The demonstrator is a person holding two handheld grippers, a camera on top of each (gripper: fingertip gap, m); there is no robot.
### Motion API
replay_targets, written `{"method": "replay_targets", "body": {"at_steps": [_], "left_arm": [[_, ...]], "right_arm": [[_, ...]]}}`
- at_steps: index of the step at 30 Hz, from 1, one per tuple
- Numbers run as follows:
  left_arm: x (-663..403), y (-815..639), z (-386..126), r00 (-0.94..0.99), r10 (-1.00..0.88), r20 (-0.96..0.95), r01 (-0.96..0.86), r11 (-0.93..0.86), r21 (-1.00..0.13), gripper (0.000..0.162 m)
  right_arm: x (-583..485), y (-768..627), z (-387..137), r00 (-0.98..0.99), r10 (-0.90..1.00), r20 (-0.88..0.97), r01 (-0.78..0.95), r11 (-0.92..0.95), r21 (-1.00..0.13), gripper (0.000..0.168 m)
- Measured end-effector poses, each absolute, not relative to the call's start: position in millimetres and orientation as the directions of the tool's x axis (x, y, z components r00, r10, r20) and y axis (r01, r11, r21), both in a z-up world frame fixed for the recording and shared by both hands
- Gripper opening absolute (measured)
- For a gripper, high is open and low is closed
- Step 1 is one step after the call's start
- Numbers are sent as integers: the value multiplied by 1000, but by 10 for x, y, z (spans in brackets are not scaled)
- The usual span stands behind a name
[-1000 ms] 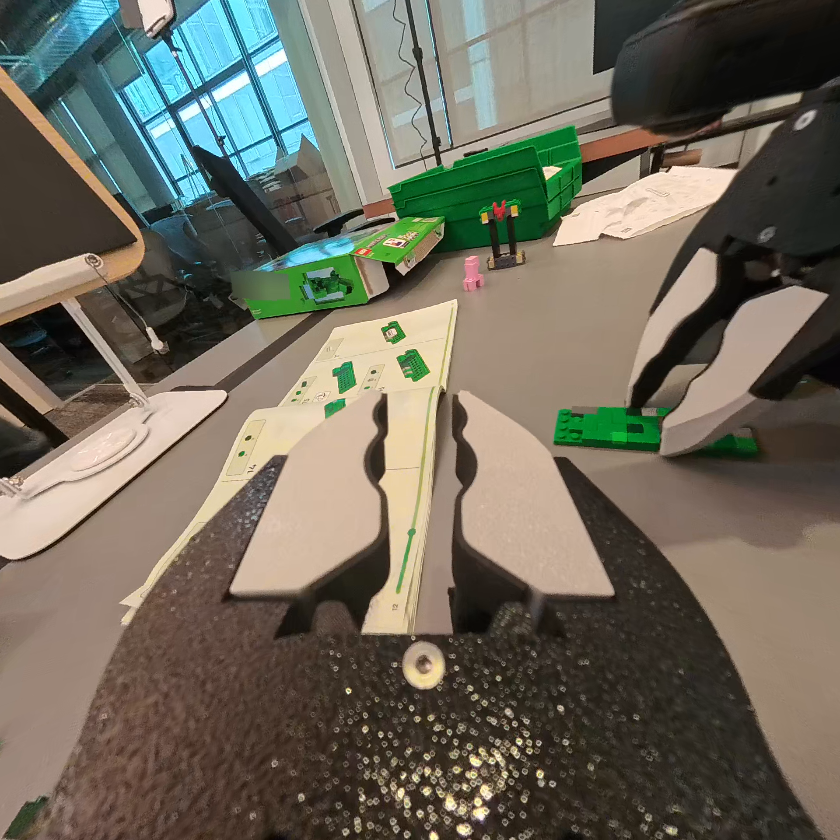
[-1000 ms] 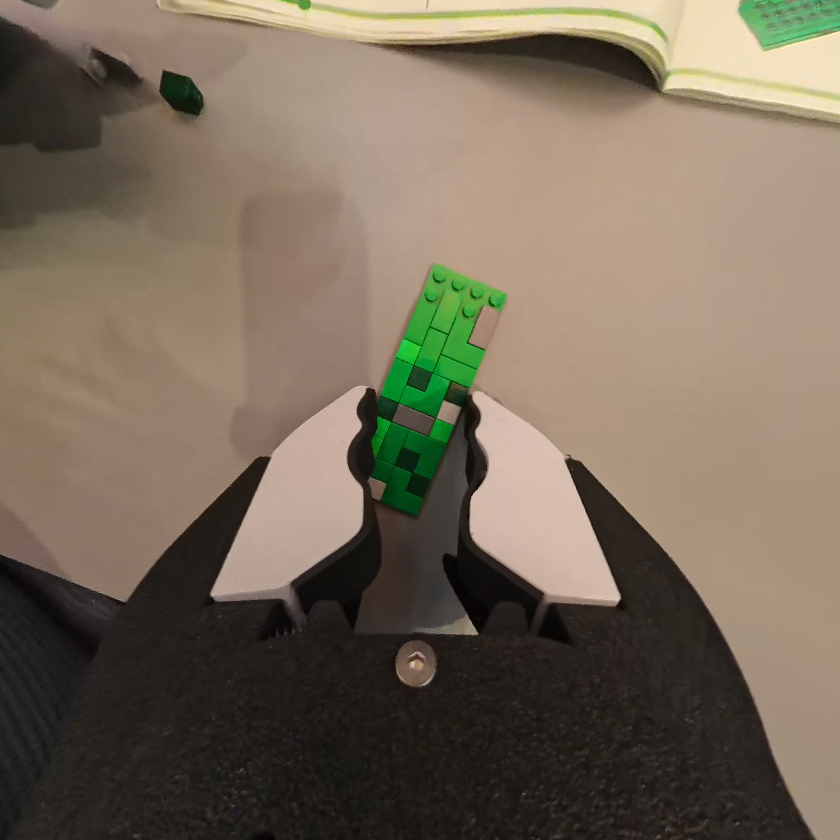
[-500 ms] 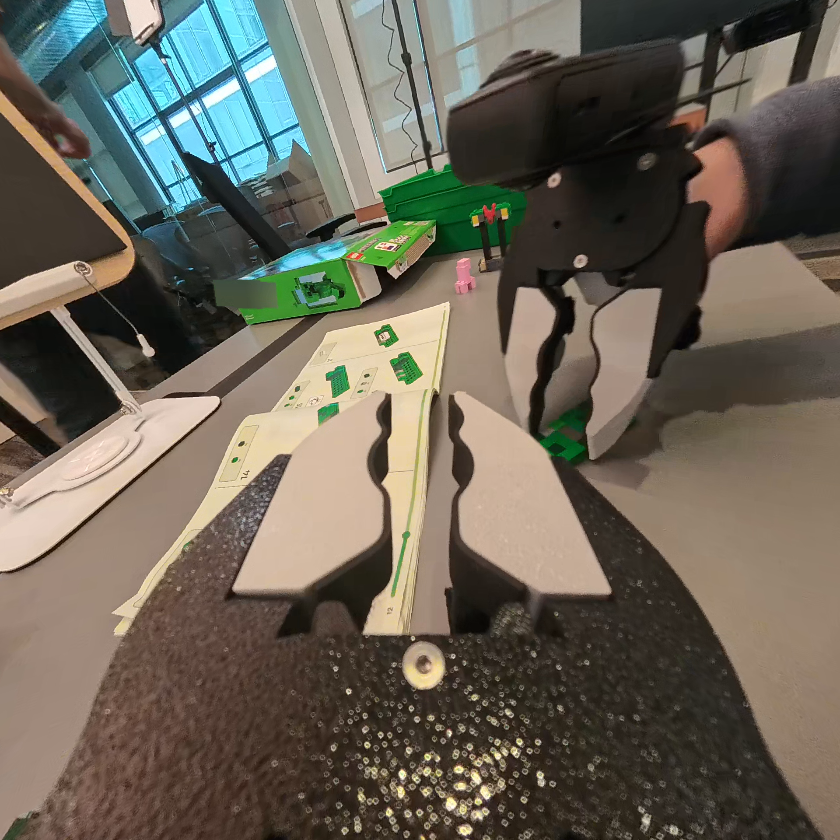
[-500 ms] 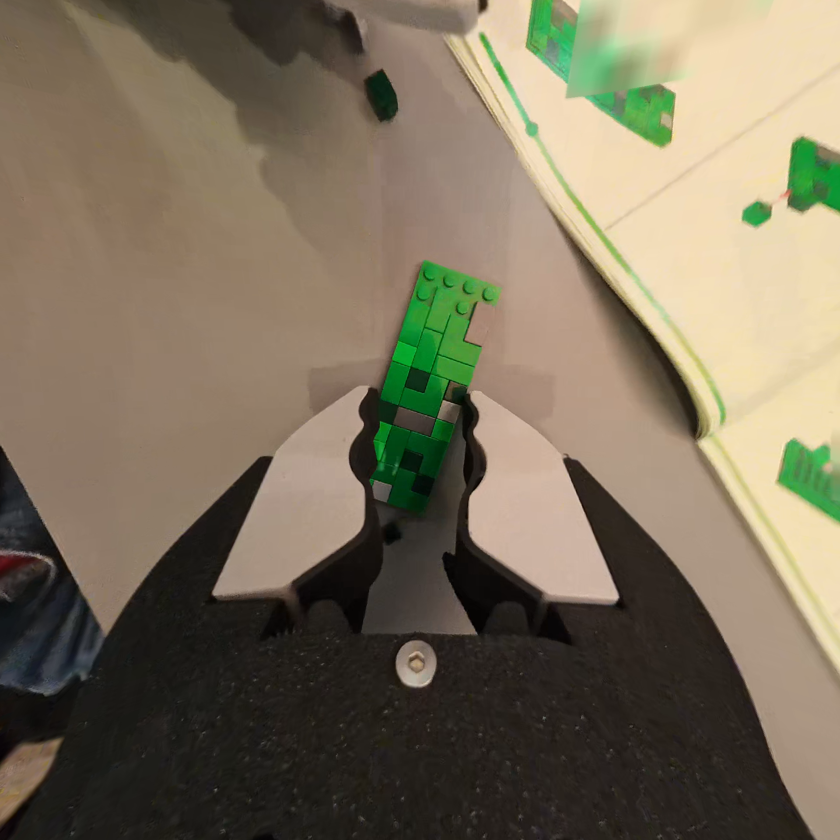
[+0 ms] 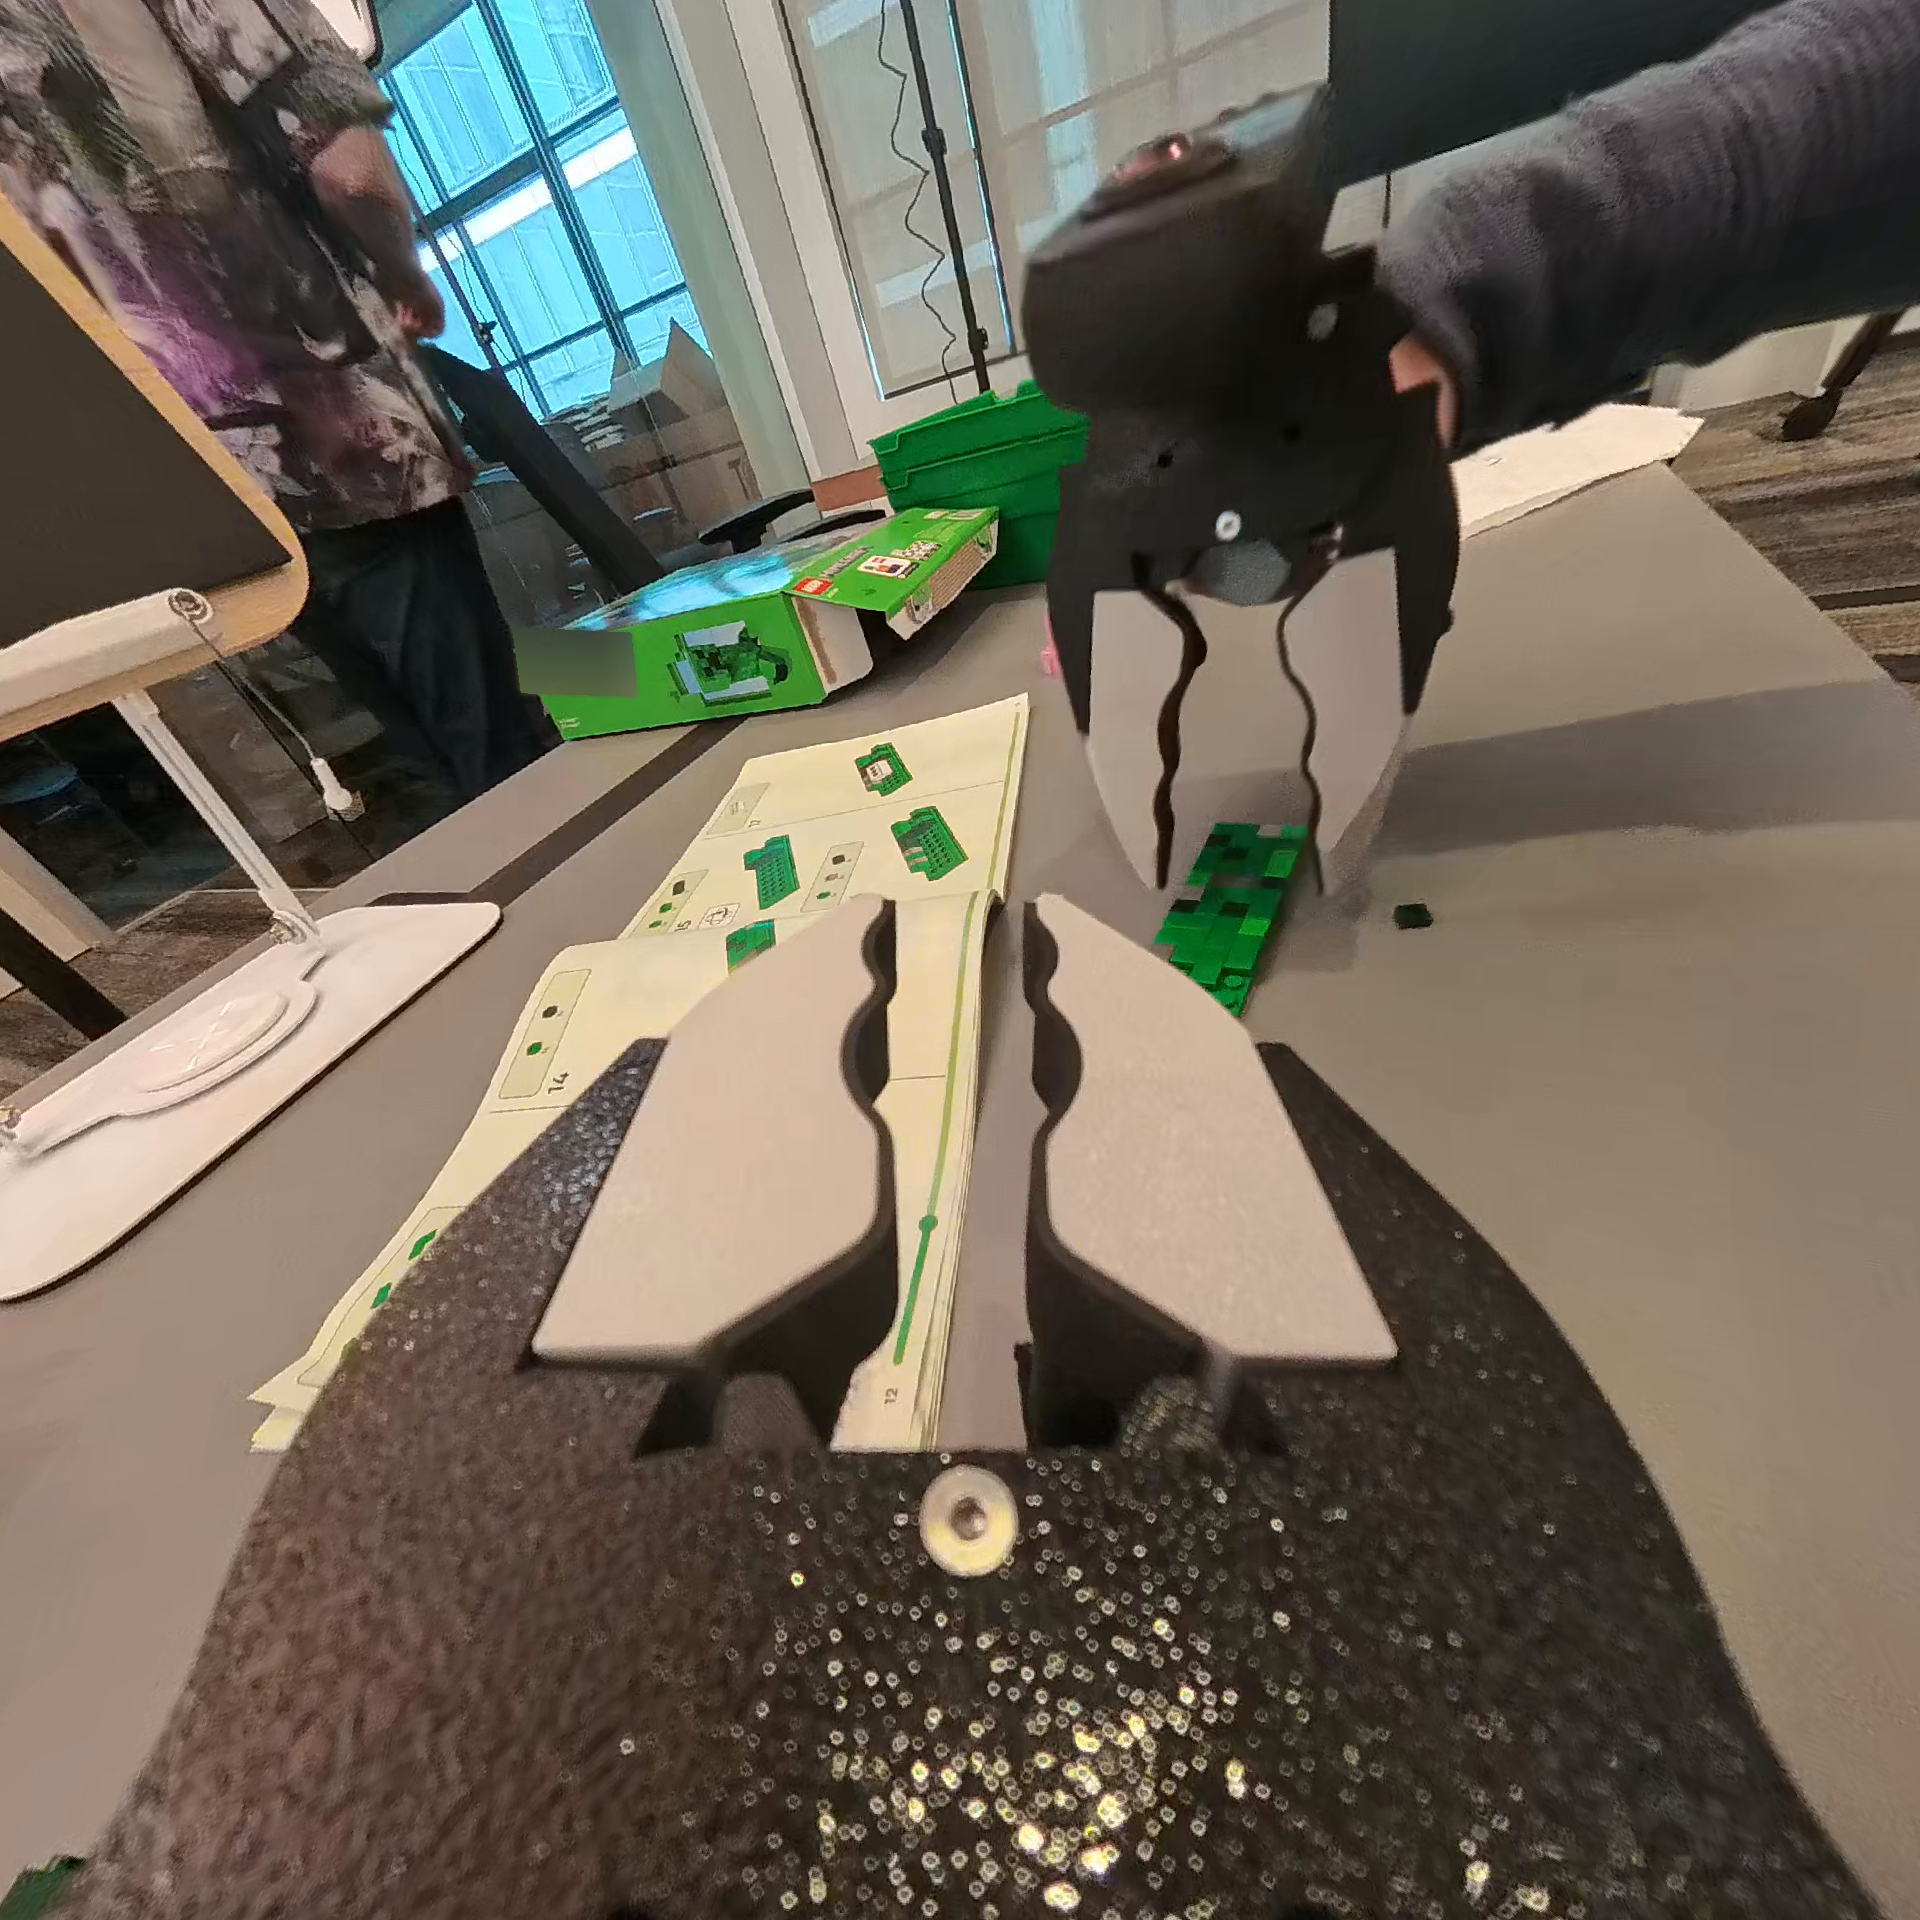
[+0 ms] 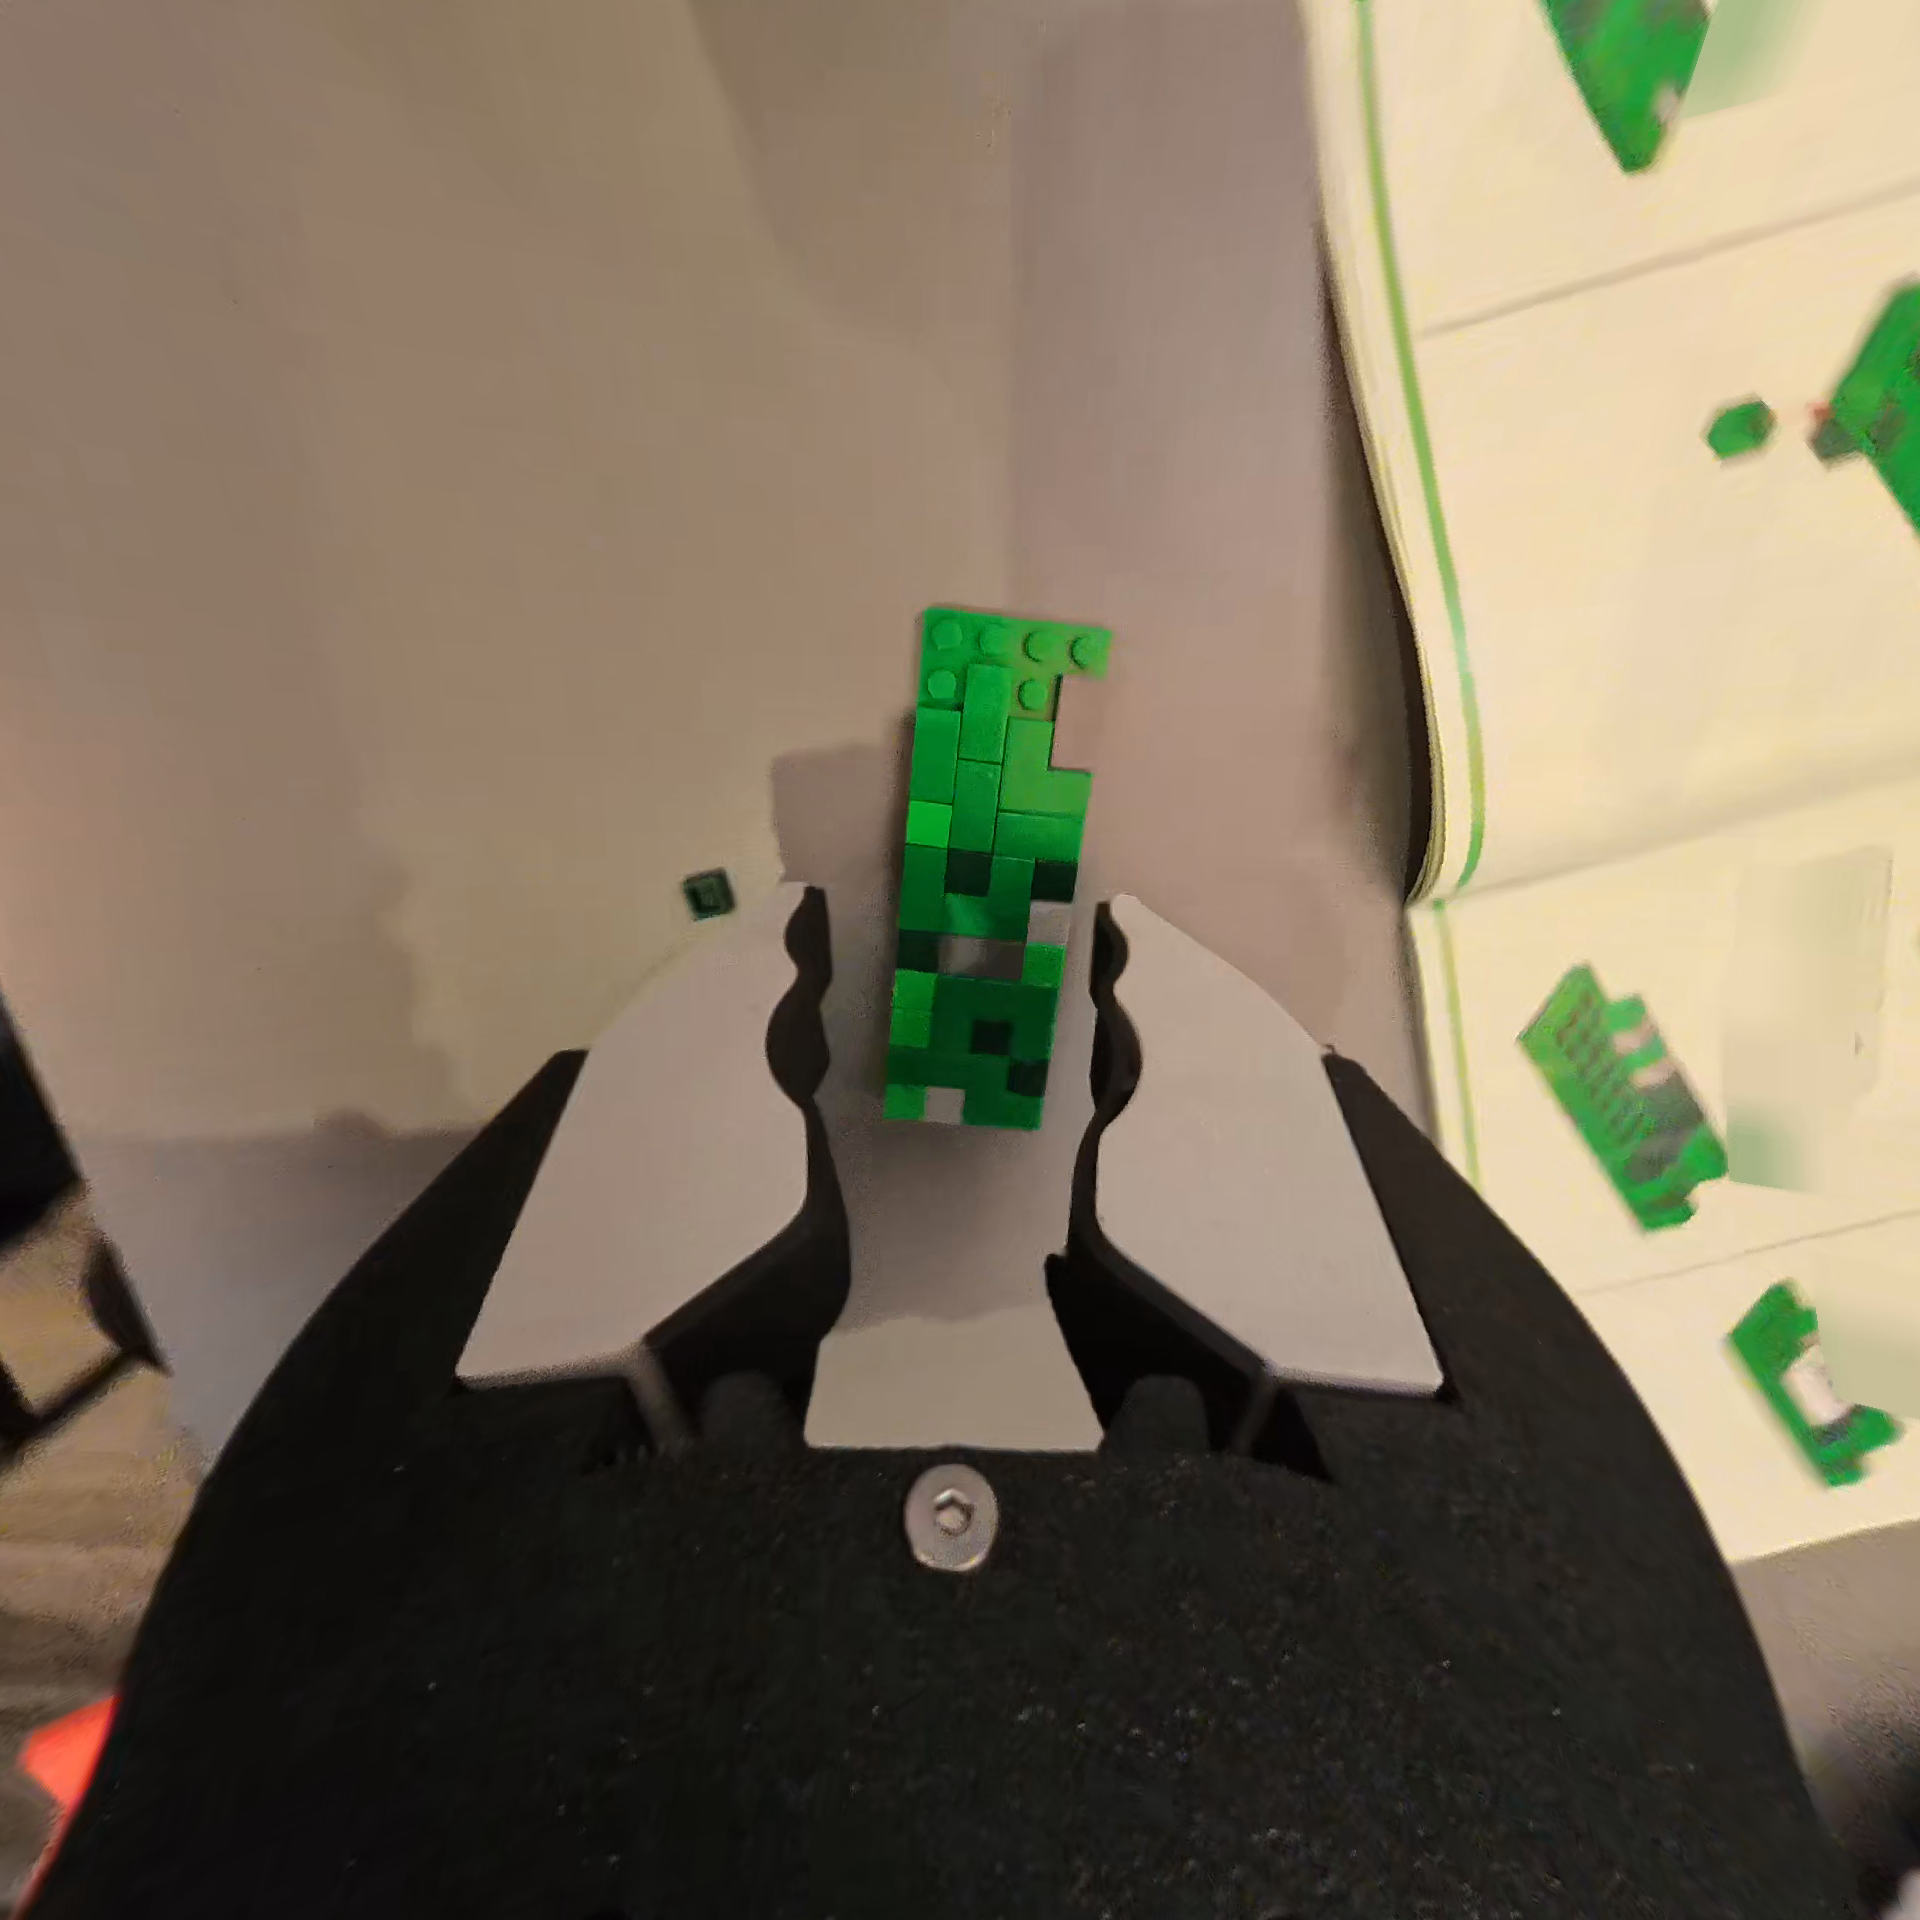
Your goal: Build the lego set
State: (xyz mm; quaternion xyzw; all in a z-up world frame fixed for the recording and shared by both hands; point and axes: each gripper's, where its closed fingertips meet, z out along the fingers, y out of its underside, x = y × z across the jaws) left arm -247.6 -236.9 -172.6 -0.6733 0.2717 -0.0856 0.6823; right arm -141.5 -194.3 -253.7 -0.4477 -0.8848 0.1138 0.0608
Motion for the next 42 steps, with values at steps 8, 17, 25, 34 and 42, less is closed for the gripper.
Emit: {"method": "replay_targets", "body": {"at_steps": [8,17,25,34,42], "left_arm": [[-2477,-2364,-1730,837,-486,-251,-247,75,-966,22],[-2469,-2369,-1733,834,-489,-255,-250,76,-965,22],[-2460,-2373,-1739,831,-492,-260,-256,77,-963,22],[-2441,-2374,-1753,824,-497,-272,-270,76,-960,21],[-2443,-2382,-1719,829,-497,-256,-246,87,-965,22]], "right_arm": [[-1195,-2145,-2374,45,992,121,806,36,-591,32],[-1102,-2322,-2496,488,872,32,625,-324,-710,21],[-1144,-2327,-2609,533,846,-1,631,-398,-666,18],[-1156,-2306,-2624,535,839,99,678,-357,-643,11],[-1202,-2279,-2610,510,855,98,654,-310,-690,7]]}}
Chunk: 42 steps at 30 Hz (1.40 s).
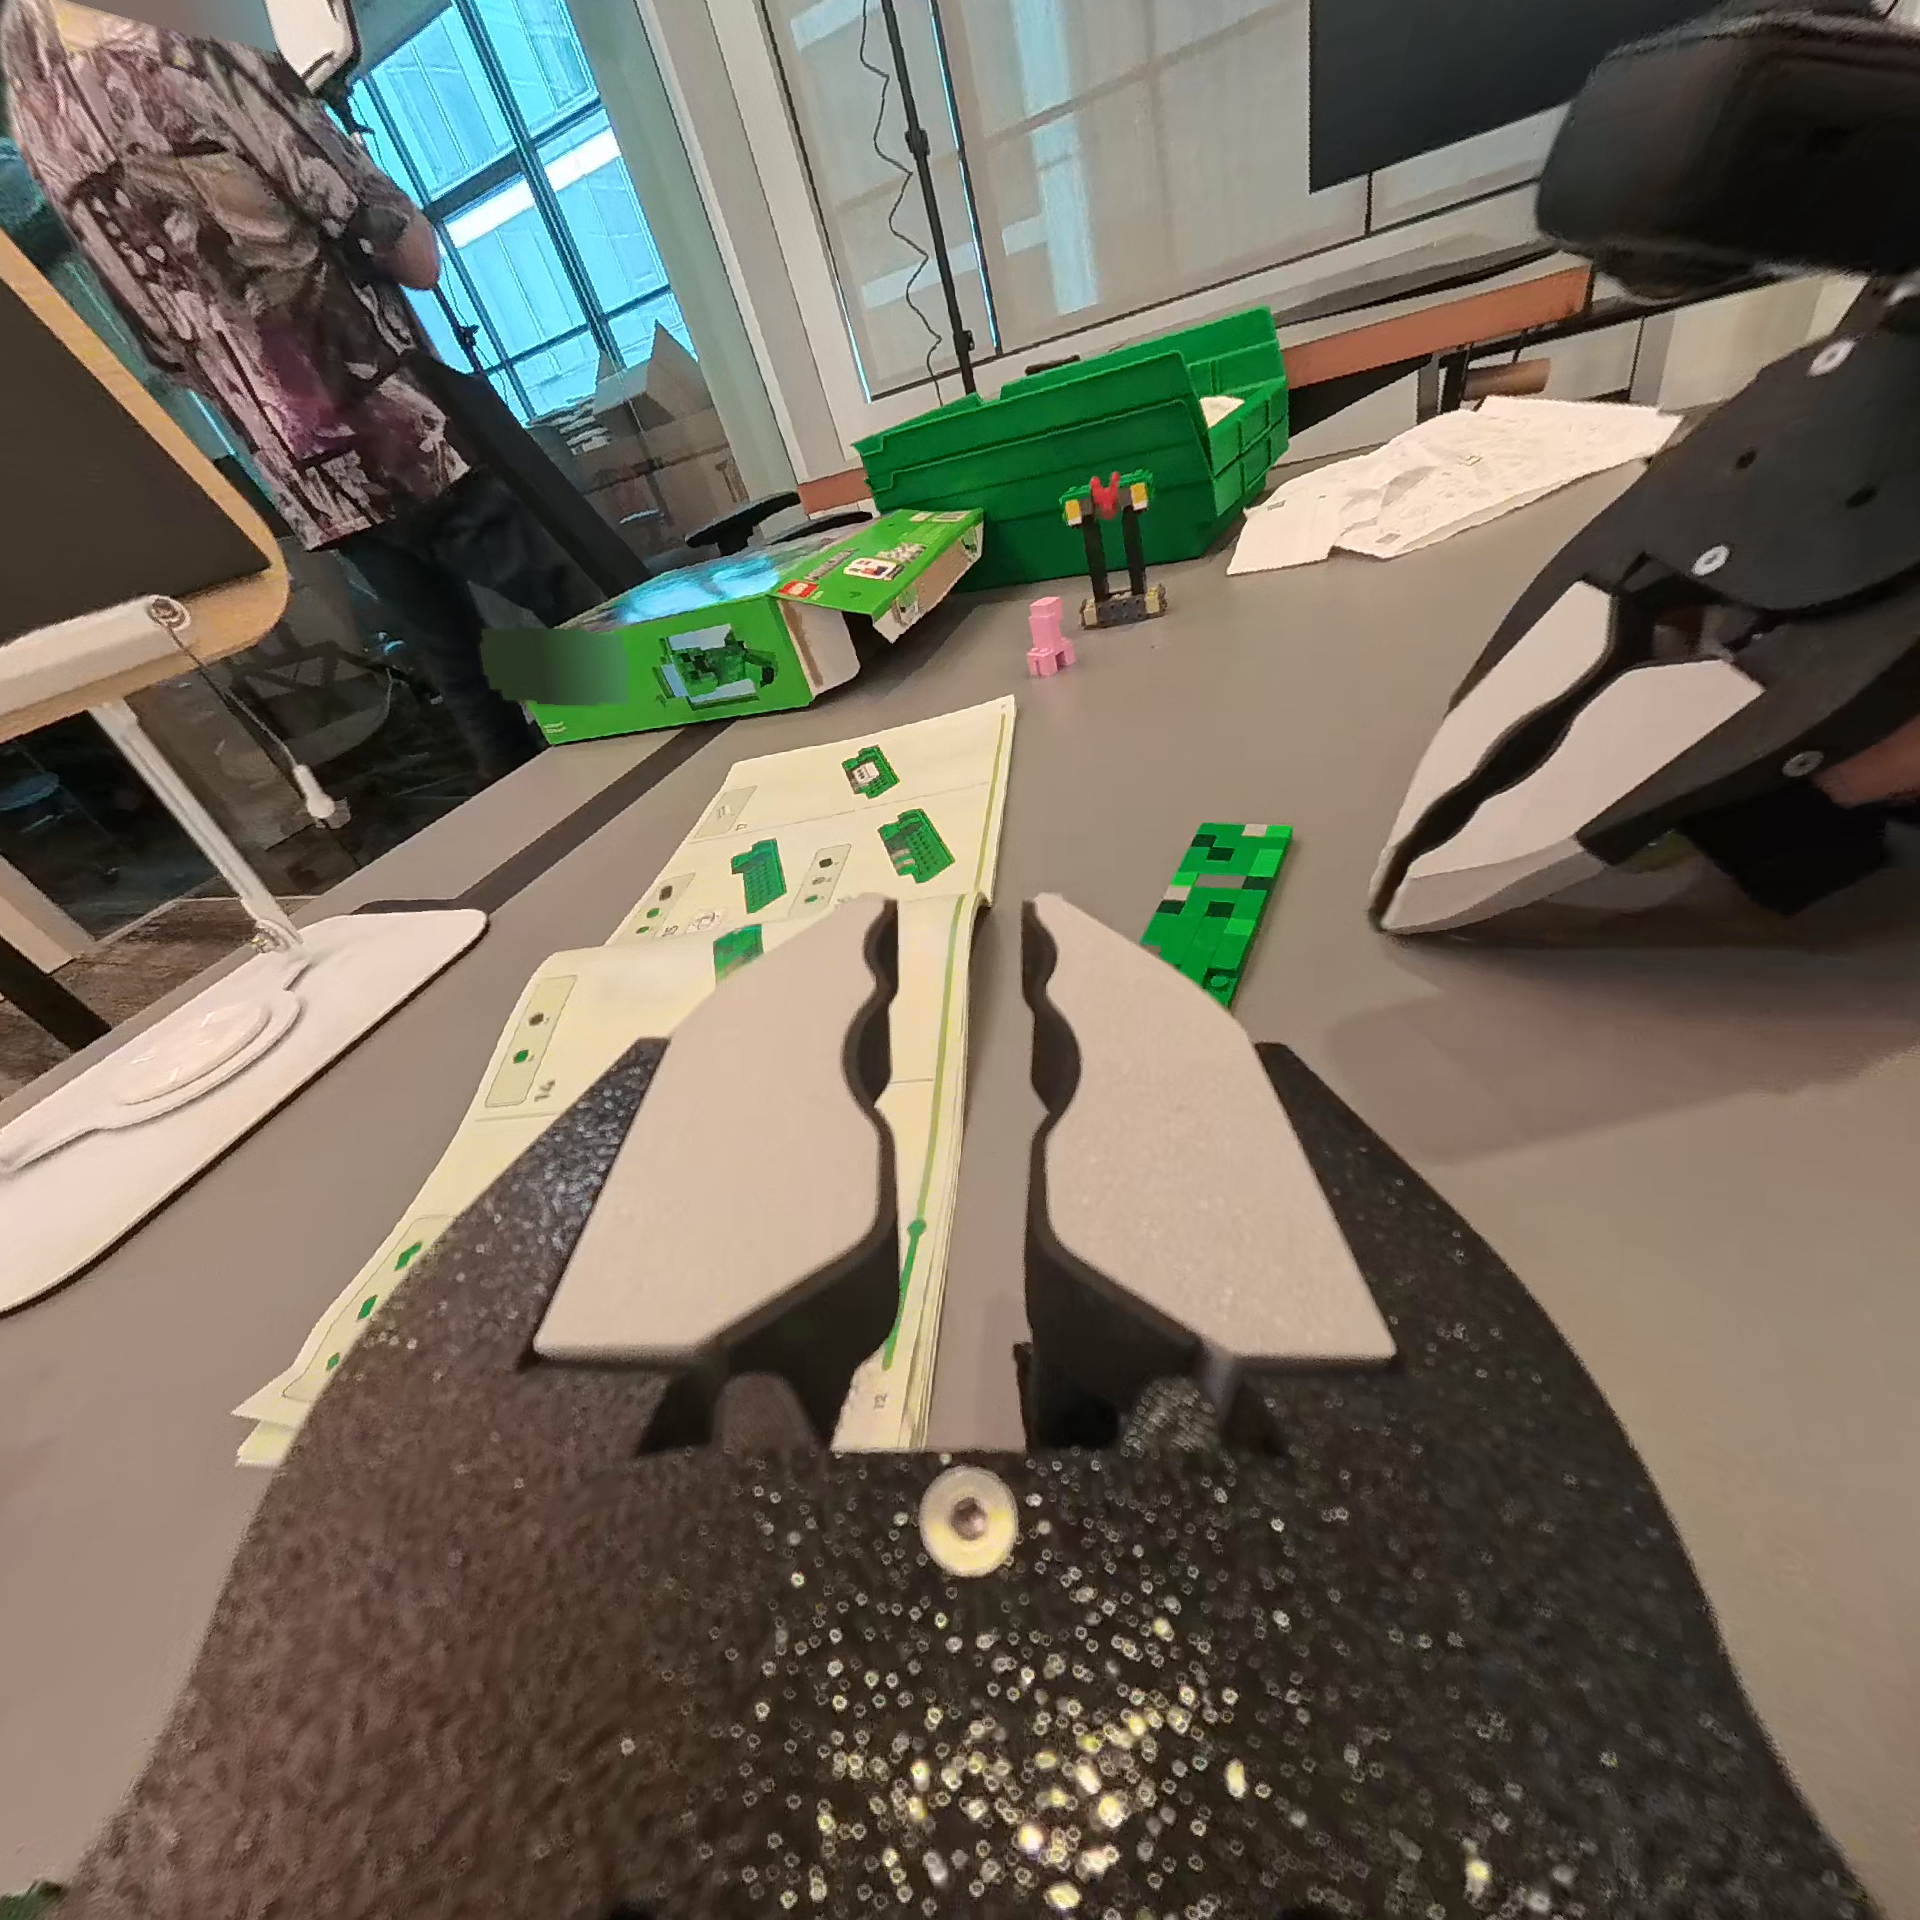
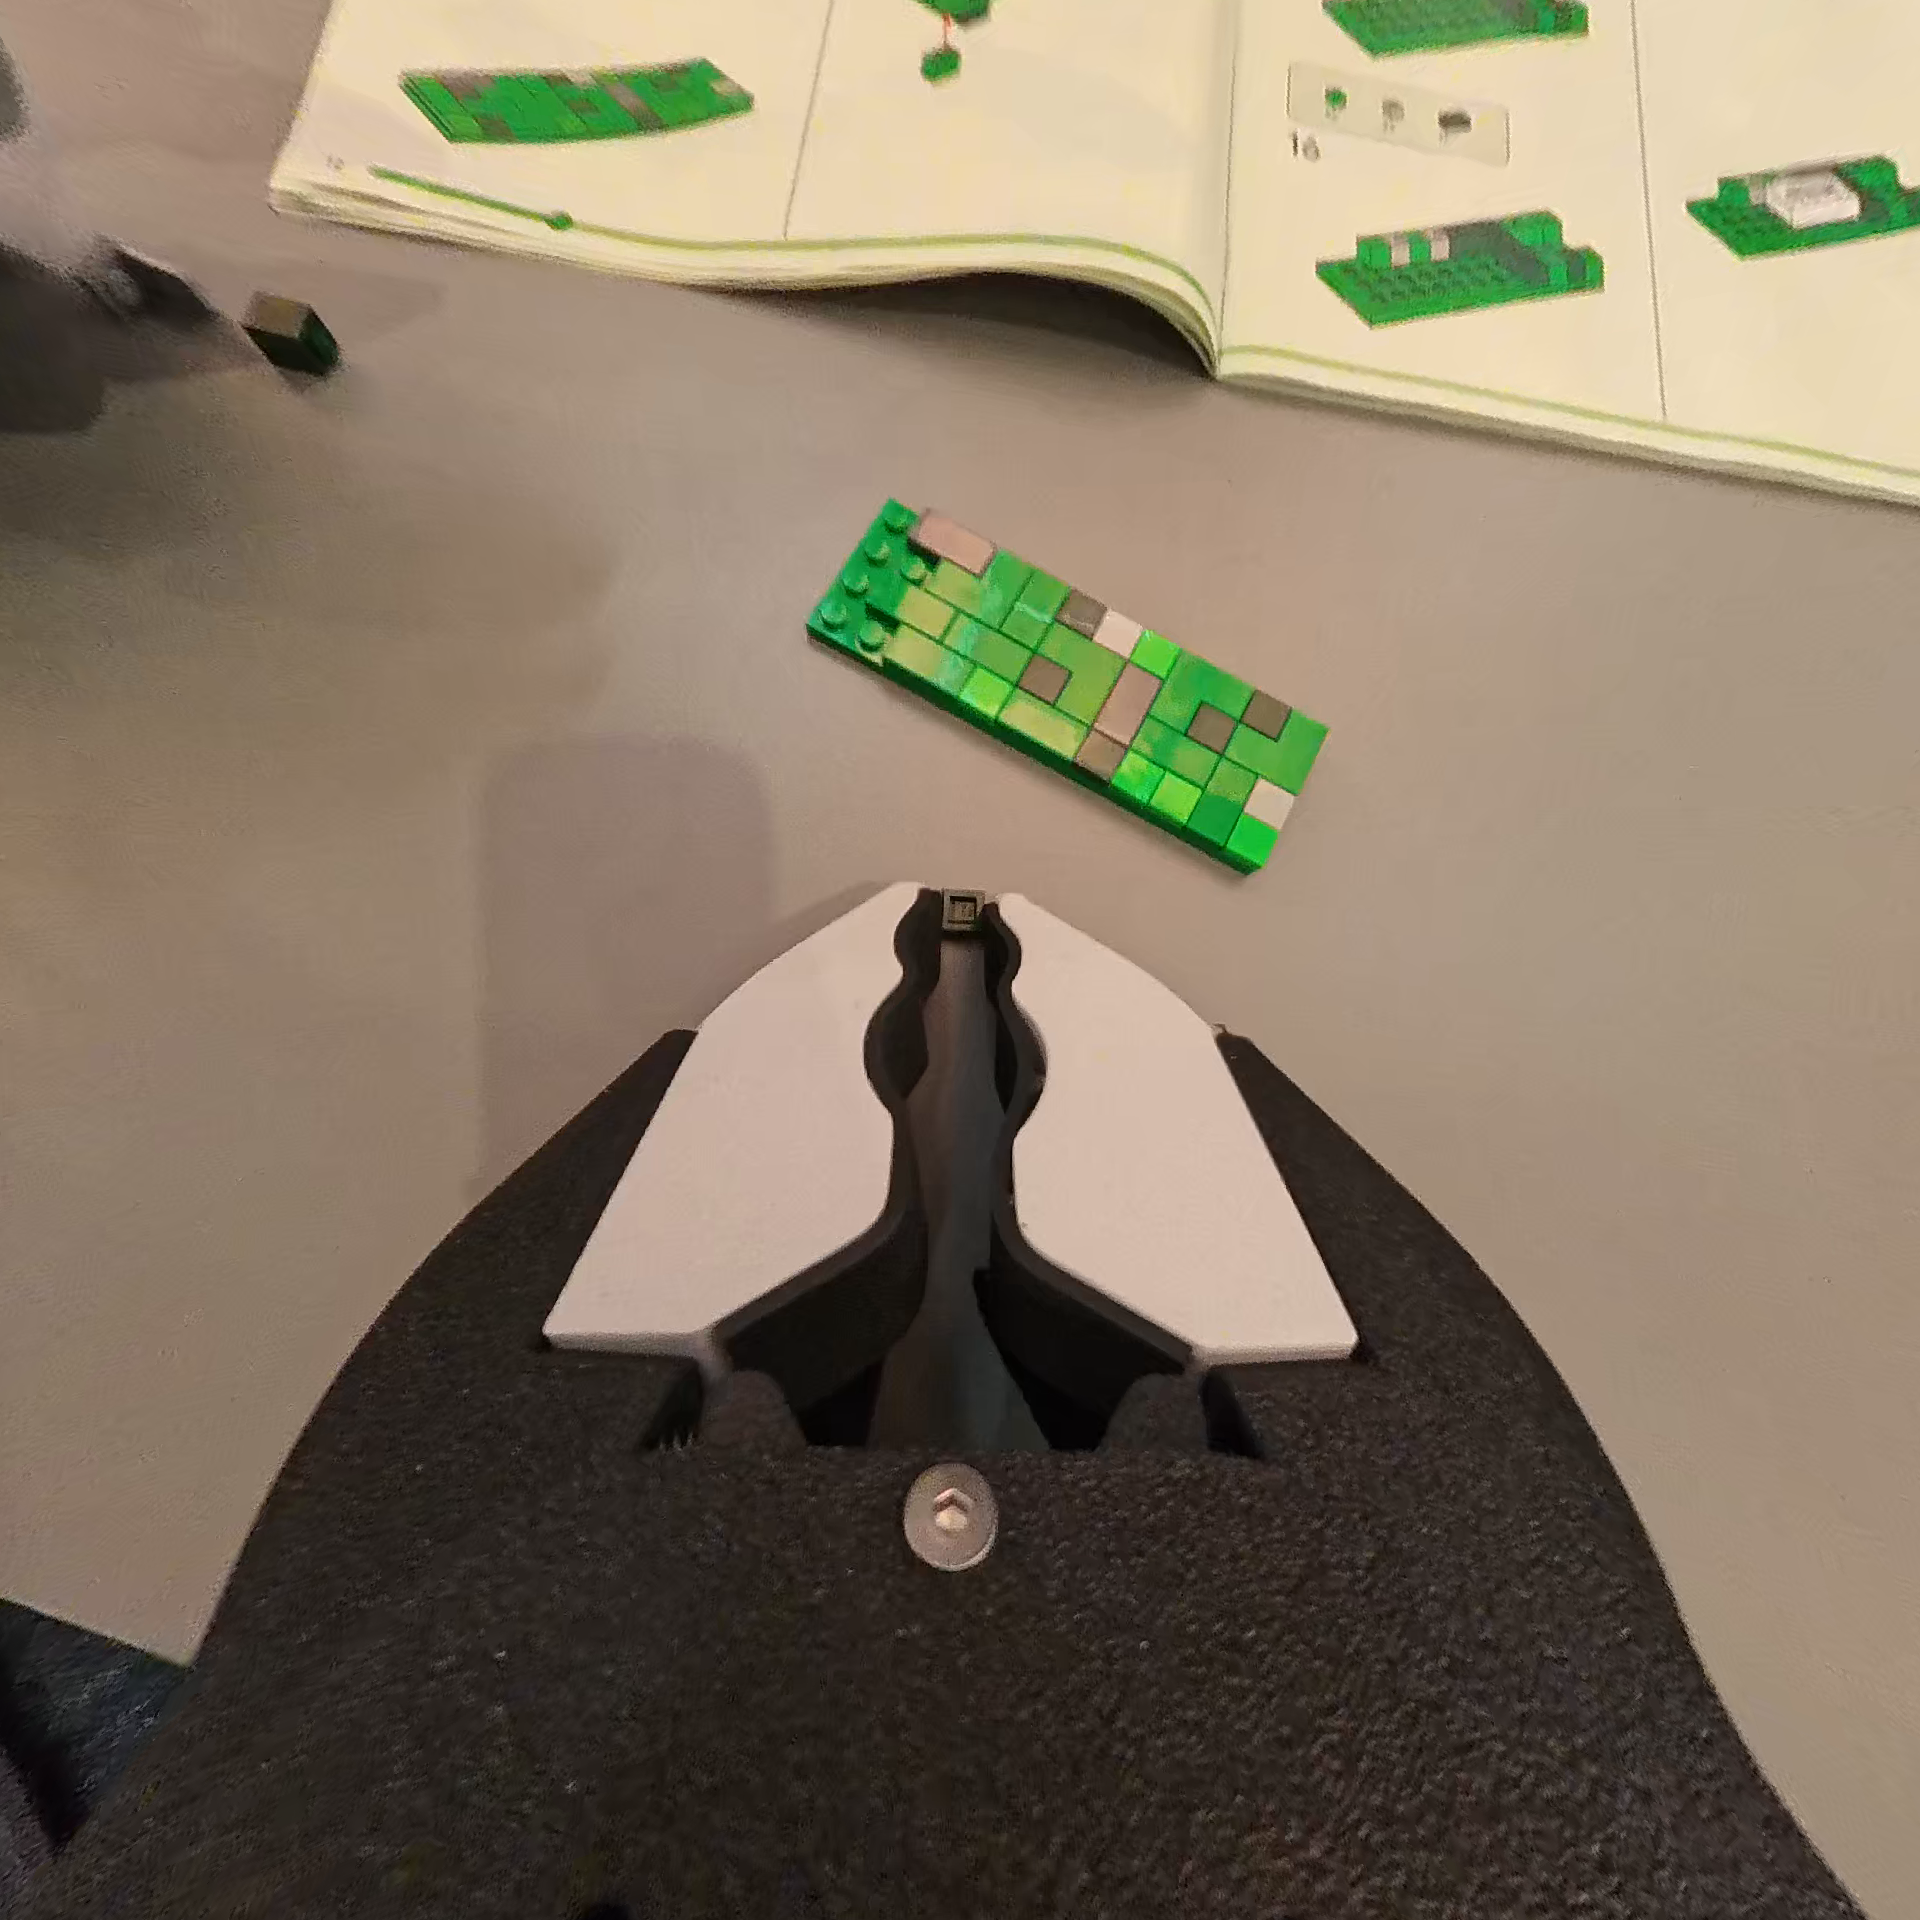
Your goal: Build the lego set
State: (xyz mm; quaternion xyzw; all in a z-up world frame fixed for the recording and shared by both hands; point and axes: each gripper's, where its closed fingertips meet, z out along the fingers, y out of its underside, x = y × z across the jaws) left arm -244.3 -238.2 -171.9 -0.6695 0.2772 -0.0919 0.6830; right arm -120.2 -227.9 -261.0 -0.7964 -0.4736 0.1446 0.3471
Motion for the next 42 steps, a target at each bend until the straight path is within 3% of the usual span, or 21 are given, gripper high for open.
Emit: {"method": "replay_targets", "body": {"at_steps": [7,13,17,23,42], "left_arm": [[-2094,-2638,-1646,690,-586,-424,-336,259,-905,31],[-1800,-2804,-1765,536,-555,-635,-512,384,-768,24],[-1800,-2797,-1750,548,-540,-639,-517,382,-766,24],[-1858,-2785,-1692,582,-532,-615,-487,378,-788,22],[-1810,-2802,-1743,548,-518,-657,-527,397,-752,9]], "right_arm": [[-1556,-2478,-2233,359,900,-245,383,-382,-841,7],[-1758,-2736,-1886,84,828,-555,153,-561,-814,7],[-1831,-2839,-1803,-41,755,-654,89,-649,-755,7],[-1897,-2870,-1734,-115,692,-713,29,-715,-698,7],[-1900,-2842,-1753,-106,669,-735,16,-738,-674,7]]}}
